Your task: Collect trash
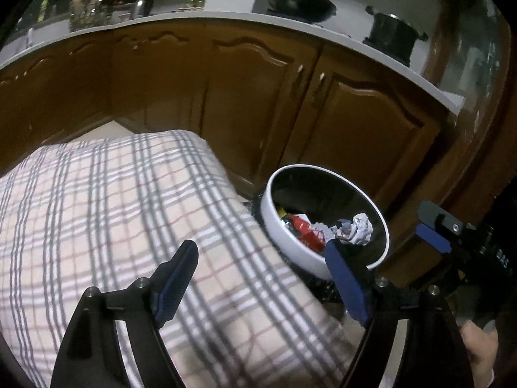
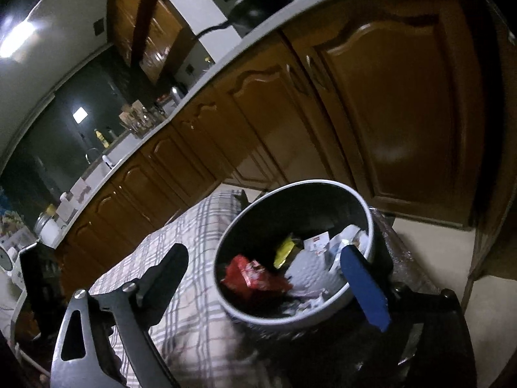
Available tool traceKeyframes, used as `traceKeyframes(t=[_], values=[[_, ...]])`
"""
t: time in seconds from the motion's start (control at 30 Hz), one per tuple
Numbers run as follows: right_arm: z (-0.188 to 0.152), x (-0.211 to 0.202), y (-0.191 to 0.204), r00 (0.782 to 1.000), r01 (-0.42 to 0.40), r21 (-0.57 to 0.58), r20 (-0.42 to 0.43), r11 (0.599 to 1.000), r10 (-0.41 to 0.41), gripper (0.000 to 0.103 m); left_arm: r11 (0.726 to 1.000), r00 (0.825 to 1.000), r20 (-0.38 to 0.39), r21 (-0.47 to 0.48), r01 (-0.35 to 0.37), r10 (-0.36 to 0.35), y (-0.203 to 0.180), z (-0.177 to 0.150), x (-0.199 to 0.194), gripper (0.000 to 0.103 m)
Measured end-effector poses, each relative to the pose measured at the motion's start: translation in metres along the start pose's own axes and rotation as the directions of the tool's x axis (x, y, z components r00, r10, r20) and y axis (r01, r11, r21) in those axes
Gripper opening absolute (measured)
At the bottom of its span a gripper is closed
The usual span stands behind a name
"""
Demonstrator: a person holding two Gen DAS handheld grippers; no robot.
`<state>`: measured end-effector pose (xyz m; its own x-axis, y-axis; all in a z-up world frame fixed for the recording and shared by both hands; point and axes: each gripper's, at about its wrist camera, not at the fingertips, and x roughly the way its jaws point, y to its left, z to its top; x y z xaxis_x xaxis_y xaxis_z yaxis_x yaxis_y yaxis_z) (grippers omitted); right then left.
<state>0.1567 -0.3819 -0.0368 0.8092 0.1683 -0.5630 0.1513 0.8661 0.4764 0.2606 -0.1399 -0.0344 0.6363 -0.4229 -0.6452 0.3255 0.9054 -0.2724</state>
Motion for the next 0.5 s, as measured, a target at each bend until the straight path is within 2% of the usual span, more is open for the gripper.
traceKeyframes(t=[0.13, 0.5], values=[[-0.013, -0.011, 0.016, 1.000, -0.001, -0.019, 0.008, 1.000, 0.001, 0.099, 0.999, 1.000, 0.016, -0.033, -0.003, 0.004, 0.010, -0.013, -0.019, 0.080], [-0.055, -0.033, 0.052, 1.000, 0.003, -0.055, 0.011, 0.999, -0.002, 0.101, 0.999, 0.995, 0.095, -0.022, -0.032, 0.034, 0.026, -0.051, -0.089, 0.082]])
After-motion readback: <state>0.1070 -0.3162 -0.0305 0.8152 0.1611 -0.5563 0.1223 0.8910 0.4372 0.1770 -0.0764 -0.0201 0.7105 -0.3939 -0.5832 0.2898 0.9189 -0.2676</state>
